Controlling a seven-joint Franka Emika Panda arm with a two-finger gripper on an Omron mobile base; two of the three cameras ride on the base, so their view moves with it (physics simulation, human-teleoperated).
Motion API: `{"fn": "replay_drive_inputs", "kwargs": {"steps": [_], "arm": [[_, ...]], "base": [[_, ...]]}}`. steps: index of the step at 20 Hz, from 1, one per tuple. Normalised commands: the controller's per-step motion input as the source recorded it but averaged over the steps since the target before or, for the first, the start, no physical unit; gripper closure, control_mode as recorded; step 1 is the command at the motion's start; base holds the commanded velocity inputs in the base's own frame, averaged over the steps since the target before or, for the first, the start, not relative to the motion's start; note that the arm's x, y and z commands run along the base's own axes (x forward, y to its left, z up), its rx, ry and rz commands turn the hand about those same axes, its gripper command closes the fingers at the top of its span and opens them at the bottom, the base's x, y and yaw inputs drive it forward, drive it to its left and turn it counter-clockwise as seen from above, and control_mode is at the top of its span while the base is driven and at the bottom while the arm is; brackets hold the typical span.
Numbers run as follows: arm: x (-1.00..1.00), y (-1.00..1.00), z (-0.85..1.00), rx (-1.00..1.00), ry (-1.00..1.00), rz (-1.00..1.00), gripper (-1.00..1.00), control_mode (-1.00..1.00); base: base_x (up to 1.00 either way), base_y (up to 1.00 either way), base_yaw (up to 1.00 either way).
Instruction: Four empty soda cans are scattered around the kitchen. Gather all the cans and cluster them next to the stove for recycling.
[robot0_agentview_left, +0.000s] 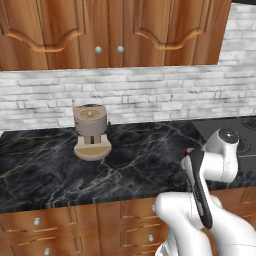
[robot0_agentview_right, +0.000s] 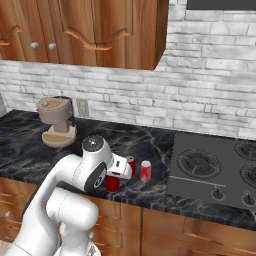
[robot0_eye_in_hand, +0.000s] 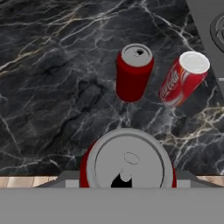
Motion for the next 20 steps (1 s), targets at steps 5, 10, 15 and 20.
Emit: {"fn": "replay_drive_inputs", "kwargs": {"steps": [5, 10, 15, 20], "arm": [[0.09, -0.05, -0.2, 0.0, -0.05, 0.0, 1.0, -1.0], [0.14, -0.01, -0.24, -0.01, -0.04, 0.0, 1.0, -1.0], [0.12, 0.02, -0.34, -0.01, 0.0, 0.0, 1.0, -1.0], [0.0, 0.2, -0.57, 0.0, 0.0, 0.0, 1.0, -1.0]], "base": [[0.0, 0.0, 0.0], [0.0, 0.0, 0.0], [0.0, 0.0, 0.0], [0.0, 0.0, 0.0]]}}
